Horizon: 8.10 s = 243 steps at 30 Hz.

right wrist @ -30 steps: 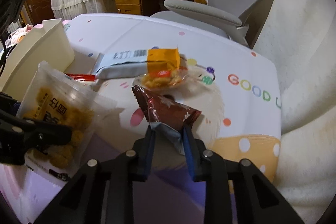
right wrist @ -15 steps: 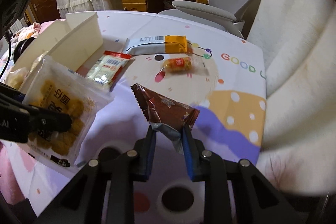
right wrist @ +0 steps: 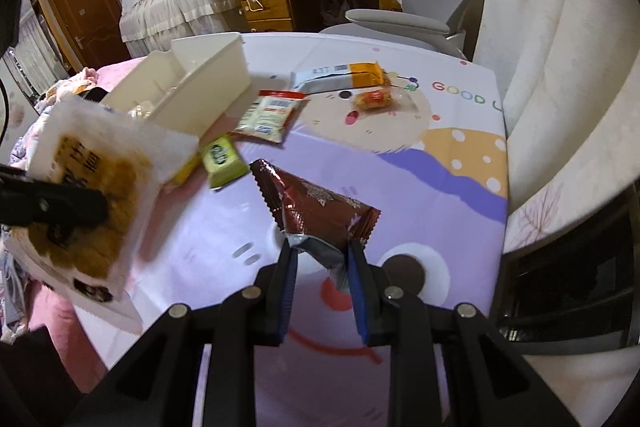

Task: Organize snacks
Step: 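Carry the puff bag and brown packet into the white tray and release both, then withdraw both open grippers from above the tray, then reach the left gripper to the clear yellow-cake bag while the right reaches the brown candy, then grasp the clear yellow-cake bag with the left gripper while the right grasps the brown candy, then carry the yellow-cake bag and brown candy into the white tray and release both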

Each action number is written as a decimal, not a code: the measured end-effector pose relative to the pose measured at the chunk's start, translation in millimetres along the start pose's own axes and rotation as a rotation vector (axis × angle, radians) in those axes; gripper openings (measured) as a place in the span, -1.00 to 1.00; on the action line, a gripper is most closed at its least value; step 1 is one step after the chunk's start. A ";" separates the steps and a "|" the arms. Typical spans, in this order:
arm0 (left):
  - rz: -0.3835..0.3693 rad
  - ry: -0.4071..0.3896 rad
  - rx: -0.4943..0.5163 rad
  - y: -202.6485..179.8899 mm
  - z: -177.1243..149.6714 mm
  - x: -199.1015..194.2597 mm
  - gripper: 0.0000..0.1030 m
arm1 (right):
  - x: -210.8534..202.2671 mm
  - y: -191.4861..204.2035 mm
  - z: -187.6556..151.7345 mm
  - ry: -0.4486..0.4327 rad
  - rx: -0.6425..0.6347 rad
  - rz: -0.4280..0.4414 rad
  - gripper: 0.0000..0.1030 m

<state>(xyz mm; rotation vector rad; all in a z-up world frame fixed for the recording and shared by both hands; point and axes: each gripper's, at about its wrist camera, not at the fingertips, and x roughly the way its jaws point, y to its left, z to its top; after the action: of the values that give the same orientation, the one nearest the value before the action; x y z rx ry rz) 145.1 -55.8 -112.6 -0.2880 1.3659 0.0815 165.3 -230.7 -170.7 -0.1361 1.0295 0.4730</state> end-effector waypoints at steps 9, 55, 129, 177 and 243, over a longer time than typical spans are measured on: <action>-0.027 -0.133 -0.032 40.7 -29.2 -41.9 -0.03 | -16.5 28.3 -8.6 -0.011 -0.025 0.054 -0.52; -0.247 -0.199 0.313 277.5 54.0 -81.4 -0.47 | 40.3 296.4 57.6 -0.102 0.061 0.024 -0.54; -0.138 -0.048 -0.097 120.4 -38.2 71.2 0.77 | 84.9 86.6 40.9 0.137 0.112 0.300 0.29; -0.228 -0.013 -0.305 105.2 -39.2 102.4 -0.17 | 106.2 108.7 59.7 0.216 -0.043 0.318 -0.58; -0.331 -0.228 0.258 270.2 70.9 -59.9 0.19 | -3.0 250.2 62.9 -0.089 0.333 0.012 -0.50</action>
<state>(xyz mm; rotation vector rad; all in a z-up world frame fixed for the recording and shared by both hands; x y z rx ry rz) 139.7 228.4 -84.1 -0.2745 1.0731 -0.3270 103.8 12.0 -108.2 0.1867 1.0077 0.3095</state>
